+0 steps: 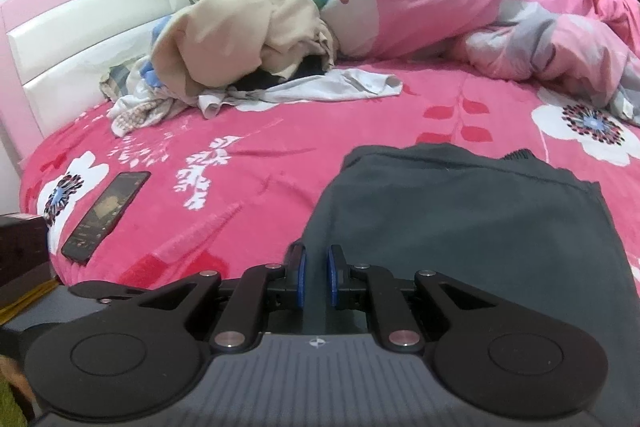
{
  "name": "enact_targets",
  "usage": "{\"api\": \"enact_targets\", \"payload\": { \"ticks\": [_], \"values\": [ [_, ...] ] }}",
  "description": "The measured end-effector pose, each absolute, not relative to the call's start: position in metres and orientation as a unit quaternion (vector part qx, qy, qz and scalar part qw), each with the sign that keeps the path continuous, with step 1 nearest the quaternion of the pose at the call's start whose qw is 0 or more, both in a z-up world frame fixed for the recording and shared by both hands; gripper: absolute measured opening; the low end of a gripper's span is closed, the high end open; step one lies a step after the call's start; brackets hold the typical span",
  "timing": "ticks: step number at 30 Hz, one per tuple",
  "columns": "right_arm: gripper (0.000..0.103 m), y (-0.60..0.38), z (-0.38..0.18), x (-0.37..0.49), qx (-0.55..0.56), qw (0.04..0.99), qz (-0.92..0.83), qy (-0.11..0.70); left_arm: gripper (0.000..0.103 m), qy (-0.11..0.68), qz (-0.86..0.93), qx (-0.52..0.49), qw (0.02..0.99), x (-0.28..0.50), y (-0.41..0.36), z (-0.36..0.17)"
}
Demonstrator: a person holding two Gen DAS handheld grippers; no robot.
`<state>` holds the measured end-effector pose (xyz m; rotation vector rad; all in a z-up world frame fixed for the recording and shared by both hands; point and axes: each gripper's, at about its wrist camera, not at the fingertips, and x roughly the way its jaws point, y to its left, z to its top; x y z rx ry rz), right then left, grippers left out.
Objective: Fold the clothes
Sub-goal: 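Lift and fold the sweatpants edge with the left gripper while the right gripper holds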
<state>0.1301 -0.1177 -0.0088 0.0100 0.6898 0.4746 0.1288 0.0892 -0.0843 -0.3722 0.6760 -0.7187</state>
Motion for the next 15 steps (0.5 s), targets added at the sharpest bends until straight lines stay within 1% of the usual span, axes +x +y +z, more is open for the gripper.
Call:
{"api": "enact_targets", "payload": {
  "ticks": [4, 15],
  "values": [
    [0.012, -0.116, -0.011, 0.130, 0.006, 0.910, 0.242, 0.337, 0.002, 0.354, -0.355, -0.206, 0.840, 0.140, 0.089, -0.094],
    [0.014, -0.114, -0.007, 0.134, -0.001, 0.903, 0.268, 0.336, 0.004, 0.374, -0.369, -0.248, 0.814, 0.148, 0.096, -0.103]
  ]
}}
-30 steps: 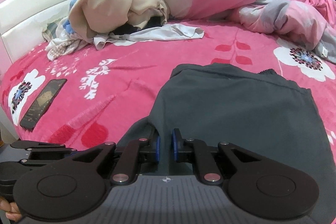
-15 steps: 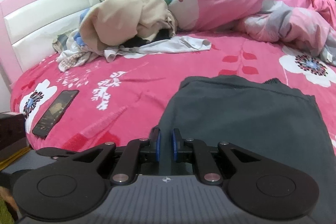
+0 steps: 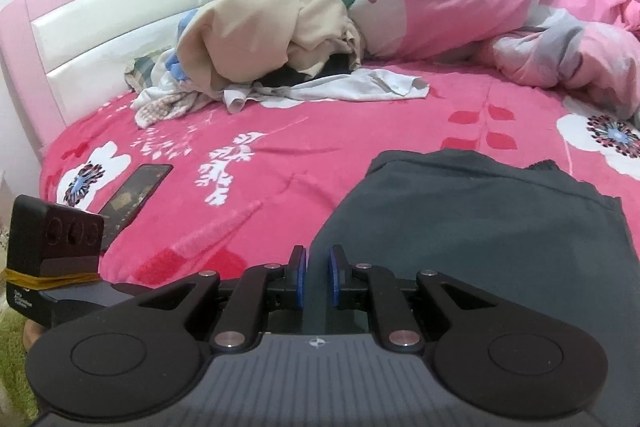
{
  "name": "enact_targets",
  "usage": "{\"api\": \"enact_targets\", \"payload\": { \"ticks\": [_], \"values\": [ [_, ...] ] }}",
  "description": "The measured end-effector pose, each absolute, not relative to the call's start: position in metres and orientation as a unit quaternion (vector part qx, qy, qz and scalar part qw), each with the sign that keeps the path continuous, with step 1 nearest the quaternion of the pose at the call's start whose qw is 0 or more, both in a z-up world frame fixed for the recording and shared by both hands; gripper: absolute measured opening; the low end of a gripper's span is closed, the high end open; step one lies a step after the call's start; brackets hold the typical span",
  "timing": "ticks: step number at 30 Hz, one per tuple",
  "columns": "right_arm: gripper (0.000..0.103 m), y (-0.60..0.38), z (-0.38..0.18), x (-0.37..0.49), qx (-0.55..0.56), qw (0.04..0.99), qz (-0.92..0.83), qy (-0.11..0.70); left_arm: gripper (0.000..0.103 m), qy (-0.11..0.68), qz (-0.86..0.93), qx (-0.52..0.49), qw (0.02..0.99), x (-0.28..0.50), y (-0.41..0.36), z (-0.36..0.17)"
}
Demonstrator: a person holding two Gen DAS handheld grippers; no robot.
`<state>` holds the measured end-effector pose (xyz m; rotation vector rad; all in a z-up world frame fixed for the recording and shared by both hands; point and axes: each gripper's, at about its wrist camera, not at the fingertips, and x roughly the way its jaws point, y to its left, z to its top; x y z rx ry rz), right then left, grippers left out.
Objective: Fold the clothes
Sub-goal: 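Lift and fold the sweatpants edge with the left gripper while the right gripper holds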
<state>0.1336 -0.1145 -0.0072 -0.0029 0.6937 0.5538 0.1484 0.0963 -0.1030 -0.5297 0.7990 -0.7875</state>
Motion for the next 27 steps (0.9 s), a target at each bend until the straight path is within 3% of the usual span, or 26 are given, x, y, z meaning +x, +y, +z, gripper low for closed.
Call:
{"api": "enact_targets", "payload": {
  "ticks": [8, 20, 27],
  "values": [
    [0.014, -0.143, -0.004, 0.142, 0.077, 0.908, 0.245, 0.330, 0.004, 0.371, -0.370, -0.249, 0.814, 0.144, 0.101, -0.103],
    [0.013, -0.094, -0.044, 0.150, -0.048, 0.876, 0.308, 0.369, 0.004, 0.376, -0.374, -0.261, 0.806, 0.144, 0.104, -0.106],
    [0.013, -0.105, -0.057, 0.161, -0.018, 0.876, 0.307, 0.371, 0.004, 0.377, -0.364, -0.271, 0.807, 0.129, 0.116, -0.103]
  ]
}}
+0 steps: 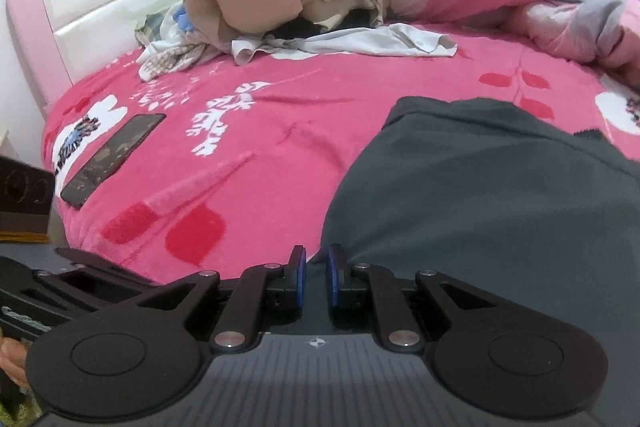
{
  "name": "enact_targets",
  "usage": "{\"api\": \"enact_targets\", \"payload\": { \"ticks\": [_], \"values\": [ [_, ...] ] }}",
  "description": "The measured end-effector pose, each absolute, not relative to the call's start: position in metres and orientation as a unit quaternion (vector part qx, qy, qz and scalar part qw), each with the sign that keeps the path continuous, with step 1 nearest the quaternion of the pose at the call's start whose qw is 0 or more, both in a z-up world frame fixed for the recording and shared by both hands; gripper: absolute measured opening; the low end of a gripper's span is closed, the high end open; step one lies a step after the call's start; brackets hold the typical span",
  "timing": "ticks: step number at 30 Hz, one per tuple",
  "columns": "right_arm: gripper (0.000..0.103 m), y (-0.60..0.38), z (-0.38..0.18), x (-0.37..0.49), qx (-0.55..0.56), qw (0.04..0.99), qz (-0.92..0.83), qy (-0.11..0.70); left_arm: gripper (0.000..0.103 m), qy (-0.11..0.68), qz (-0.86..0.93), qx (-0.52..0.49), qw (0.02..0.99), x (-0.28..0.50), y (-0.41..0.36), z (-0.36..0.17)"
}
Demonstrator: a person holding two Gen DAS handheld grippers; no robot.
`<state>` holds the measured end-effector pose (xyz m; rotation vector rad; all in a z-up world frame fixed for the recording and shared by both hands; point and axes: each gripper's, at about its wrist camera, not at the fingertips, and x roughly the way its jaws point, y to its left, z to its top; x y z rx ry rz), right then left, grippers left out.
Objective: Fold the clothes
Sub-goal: 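Lift and fold the sweatpants edge with the left gripper while the right gripper holds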
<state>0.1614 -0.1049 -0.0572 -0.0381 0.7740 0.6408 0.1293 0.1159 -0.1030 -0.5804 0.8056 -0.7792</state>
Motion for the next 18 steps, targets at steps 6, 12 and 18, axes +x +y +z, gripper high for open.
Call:
{"api": "enact_targets", "payload": {
  "ticks": [6, 12, 18],
  "values": [
    [0.012, -0.124, -0.070, 0.168, 0.065, 0.872, 0.312, 0.372, 0.004, 0.358, -0.341, -0.270, 0.826, 0.104, 0.128, -0.091],
    [0.012, -0.126, -0.074, 0.167, 0.072, 0.875, 0.315, 0.361, 0.004, 0.298, -0.343, -0.250, 0.855, 0.088, 0.123, -0.063],
    [0.012, -0.128, -0.077, 0.167, 0.092, 0.875, 0.311, 0.360, 0.008, 0.330, -0.337, -0.185, 0.862, 0.108, 0.086, -0.075]
  ]
}}
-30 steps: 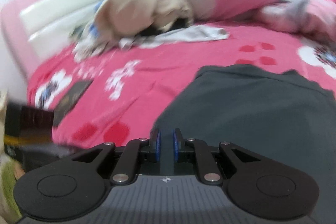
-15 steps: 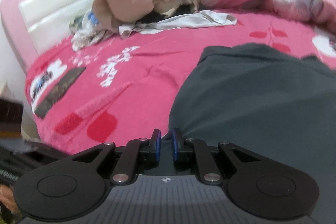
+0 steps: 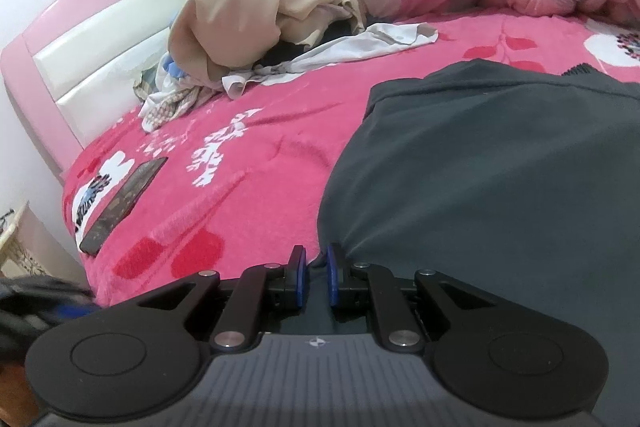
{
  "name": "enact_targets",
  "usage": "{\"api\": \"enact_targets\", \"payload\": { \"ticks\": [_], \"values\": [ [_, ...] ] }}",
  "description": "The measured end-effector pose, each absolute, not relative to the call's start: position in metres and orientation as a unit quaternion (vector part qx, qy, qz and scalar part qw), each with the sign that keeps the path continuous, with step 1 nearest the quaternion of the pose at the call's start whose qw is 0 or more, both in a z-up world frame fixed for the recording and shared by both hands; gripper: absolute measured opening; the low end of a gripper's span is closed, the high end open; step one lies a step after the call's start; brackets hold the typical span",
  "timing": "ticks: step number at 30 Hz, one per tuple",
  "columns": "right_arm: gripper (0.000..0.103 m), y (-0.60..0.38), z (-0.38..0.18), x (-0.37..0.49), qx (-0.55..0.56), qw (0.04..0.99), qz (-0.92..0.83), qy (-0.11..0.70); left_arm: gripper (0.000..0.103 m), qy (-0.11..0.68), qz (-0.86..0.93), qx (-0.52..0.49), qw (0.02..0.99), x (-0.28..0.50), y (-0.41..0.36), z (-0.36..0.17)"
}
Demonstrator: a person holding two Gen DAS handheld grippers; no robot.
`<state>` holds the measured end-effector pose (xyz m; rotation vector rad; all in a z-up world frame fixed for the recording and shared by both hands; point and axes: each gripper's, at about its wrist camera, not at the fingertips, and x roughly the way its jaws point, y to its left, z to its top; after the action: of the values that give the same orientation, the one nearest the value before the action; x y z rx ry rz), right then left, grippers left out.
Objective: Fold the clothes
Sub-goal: 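Lift and fold the sweatpants edge with the left gripper while the right gripper holds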
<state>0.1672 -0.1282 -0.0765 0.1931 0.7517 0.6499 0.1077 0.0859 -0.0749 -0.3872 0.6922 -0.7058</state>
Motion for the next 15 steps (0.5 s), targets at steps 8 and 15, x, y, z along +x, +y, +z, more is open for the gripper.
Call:
{"api": "enact_targets", "payload": {
  "ticks": [8, 15],
  "values": [
    [0.014, -0.133, -0.053, 0.173, 0.113, 0.870, 0.311, 0.366, 0.010, 0.343, -0.338, -0.224, 0.847, 0.115, 0.096, -0.097],
    [0.010, -0.128, -0.063, 0.220, 0.083, 0.888, 0.247, 0.380, 0.010, 0.333, -0.345, -0.226, 0.848, 0.112, 0.097, -0.101]
  ]
}}
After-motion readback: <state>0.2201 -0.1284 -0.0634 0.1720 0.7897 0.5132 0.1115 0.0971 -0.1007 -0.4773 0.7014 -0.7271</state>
